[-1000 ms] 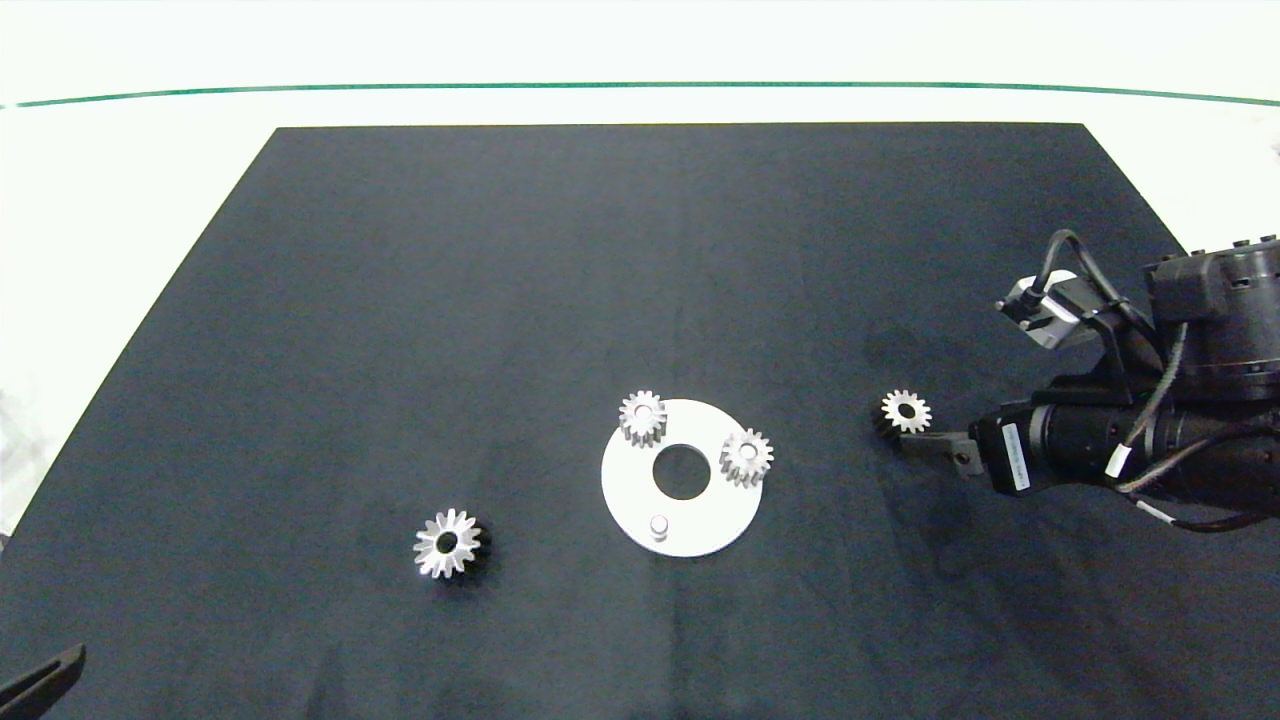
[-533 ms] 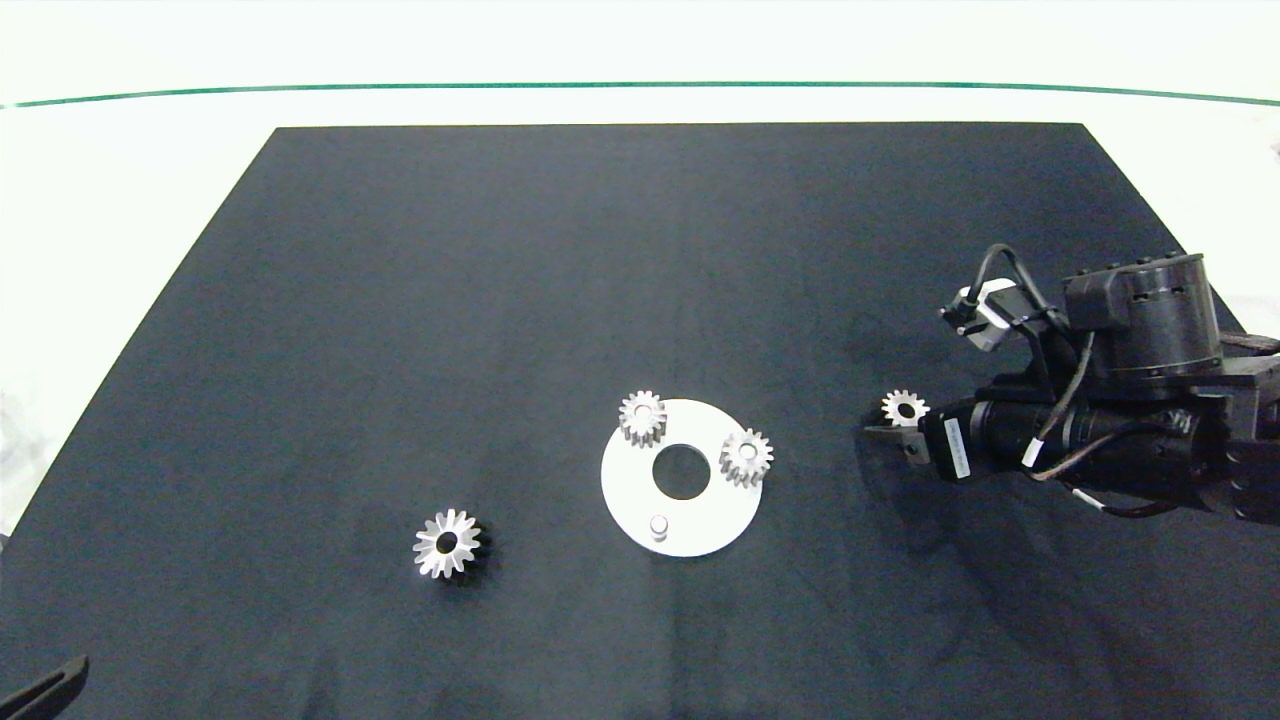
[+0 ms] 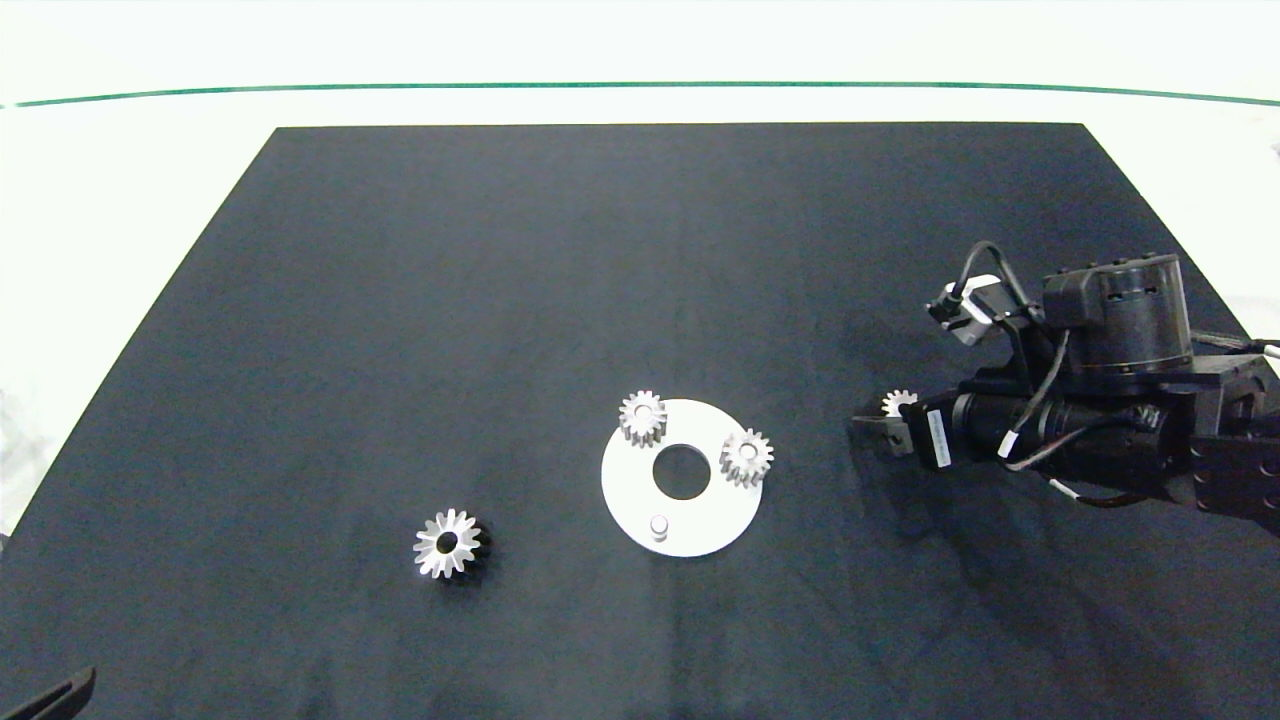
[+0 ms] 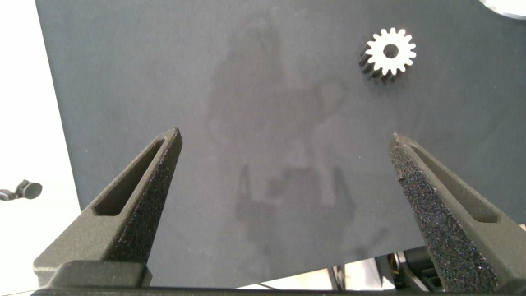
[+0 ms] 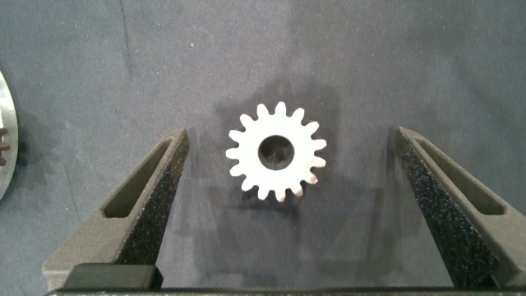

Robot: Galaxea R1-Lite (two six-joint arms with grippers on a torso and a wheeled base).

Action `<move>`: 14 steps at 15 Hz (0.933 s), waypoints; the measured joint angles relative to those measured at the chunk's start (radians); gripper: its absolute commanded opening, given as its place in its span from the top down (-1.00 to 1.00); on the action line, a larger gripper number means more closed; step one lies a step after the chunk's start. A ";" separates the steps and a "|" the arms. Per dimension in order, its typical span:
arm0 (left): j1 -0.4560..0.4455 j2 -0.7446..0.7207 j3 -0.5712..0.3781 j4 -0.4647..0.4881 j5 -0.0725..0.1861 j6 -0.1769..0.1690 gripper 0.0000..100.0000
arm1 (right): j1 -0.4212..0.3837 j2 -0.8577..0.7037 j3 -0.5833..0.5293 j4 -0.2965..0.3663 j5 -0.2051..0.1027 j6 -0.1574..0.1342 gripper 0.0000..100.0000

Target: Remove an incorrectly installed larger gear and replace it with the correct smaller gear

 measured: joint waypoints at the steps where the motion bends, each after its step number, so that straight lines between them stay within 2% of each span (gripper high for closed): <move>1: 0.000 0.000 0.000 0.000 0.000 0.000 -1.00 | 0.001 0.000 0.000 -0.002 -0.008 -0.001 -0.88; 14: 0.001 -0.030 0.040 -0.001 0.000 0.002 -1.00 | 0.021 0.012 0.001 -0.004 -0.027 0.002 -0.37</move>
